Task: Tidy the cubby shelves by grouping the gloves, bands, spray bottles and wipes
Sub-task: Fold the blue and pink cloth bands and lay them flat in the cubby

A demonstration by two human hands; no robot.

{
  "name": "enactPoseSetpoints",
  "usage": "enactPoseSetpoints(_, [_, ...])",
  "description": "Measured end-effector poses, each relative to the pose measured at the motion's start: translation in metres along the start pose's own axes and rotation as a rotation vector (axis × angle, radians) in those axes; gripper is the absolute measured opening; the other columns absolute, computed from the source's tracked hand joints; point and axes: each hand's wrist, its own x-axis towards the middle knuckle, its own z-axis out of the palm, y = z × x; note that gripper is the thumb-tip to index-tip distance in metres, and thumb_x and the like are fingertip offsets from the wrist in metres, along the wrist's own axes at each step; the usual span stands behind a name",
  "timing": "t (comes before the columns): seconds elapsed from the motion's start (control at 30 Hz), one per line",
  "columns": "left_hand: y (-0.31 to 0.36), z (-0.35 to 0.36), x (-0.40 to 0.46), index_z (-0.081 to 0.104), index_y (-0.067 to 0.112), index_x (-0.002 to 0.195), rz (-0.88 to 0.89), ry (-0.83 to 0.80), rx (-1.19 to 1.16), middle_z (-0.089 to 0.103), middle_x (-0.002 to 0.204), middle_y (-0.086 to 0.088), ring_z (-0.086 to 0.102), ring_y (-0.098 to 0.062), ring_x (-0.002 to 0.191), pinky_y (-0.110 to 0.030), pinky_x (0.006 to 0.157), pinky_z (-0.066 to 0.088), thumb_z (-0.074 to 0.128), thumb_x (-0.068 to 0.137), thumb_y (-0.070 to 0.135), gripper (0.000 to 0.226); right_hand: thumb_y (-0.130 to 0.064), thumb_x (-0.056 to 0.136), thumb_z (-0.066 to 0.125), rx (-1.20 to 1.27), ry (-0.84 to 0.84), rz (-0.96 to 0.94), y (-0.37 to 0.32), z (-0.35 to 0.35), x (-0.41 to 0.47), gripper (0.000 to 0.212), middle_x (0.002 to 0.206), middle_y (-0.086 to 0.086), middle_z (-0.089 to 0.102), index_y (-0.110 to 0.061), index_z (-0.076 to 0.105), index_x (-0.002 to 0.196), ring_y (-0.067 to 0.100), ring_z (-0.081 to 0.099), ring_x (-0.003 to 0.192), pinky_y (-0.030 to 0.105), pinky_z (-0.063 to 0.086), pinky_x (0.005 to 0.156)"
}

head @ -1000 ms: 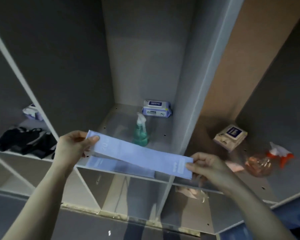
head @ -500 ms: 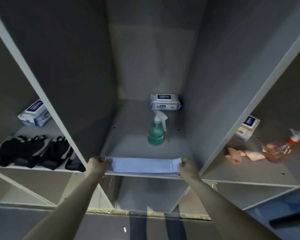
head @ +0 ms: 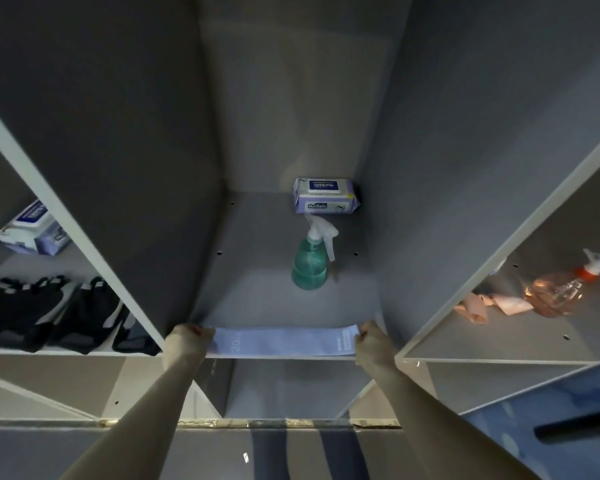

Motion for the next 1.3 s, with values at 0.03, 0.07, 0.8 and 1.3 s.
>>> enactPoseSetpoints(0.03, [0.001, 0.001, 0.0, 0.068, -0.006, 0.102, 0.006, 0.011, 0.015, 0.068, 0.097, -0.03, 0.067, -0.042, 0.092, -0.045, 0.085, 0.055, 0.062, 0.091, 0.027, 0.036, -0.011, 0.094, 0.048, 0.008, 0.005, 0.002, -0.001, 0.001, -0.001, 0.008, 0.104, 0.024, 0.063, -0.004, 0.052, 0.092, 0.04, 0.062, 0.096, 0.048, 0.053, 0.081])
enactPoseSetpoints(0.07, [0.001, 0.001, -0.001, 0.068, -0.005, 0.103, 0.012, 0.024, 0.028, 0.068, 0.098, -0.03, 0.066, -0.042, 0.093, -0.045, 0.085, 0.054, 0.062, 0.091, 0.028, 0.035, -0.011, 0.094, 0.048, 0.014, 0.013, 0.002, 0.0, 0.001, -0.001, 0.008, 0.103, 0.024, 0.063, -0.005, 0.052, 0.091, 0.039, 0.062, 0.095, 0.046, 0.052, 0.081])
enactPoseSetpoints(0.8, [0.063, 0.011, -0.1, 0.066, 0.02, 0.108, 0.682, 0.058, 0.068, 0.057, 0.117, -0.002, 0.063, -0.019, 0.096, -0.031, 0.076, 0.047, 0.066, 0.086, 0.018, 0.022, -0.035, 0.086, 0.063, 0.056, 0.044, -0.112, 0.017, -0.029, -0.055, 0.017, 0.078, -0.009, 0.063, -0.024, 0.055, 0.076, 0.018, 0.062, 0.082, 0.029, 0.043, 0.071])
enactPoseSetpoints(1.3, [0.167, 0.127, -0.283, 0.07, 0.026, 0.089, 0.805, -0.471, -0.32, 0.067, 0.092, 0.014, 0.06, 0.005, 0.079, -0.004, 0.064, 0.041, 0.068, 0.085, 0.011, 0.016, -0.005, 0.076, 0.077, 0.12, 0.237, -0.399, 0.147, -0.199, -0.015, 0.021, 0.111, 0.0, 0.06, -0.012, 0.071, 0.095, 0.022, 0.054, 0.108, 0.037, 0.041, 0.097])
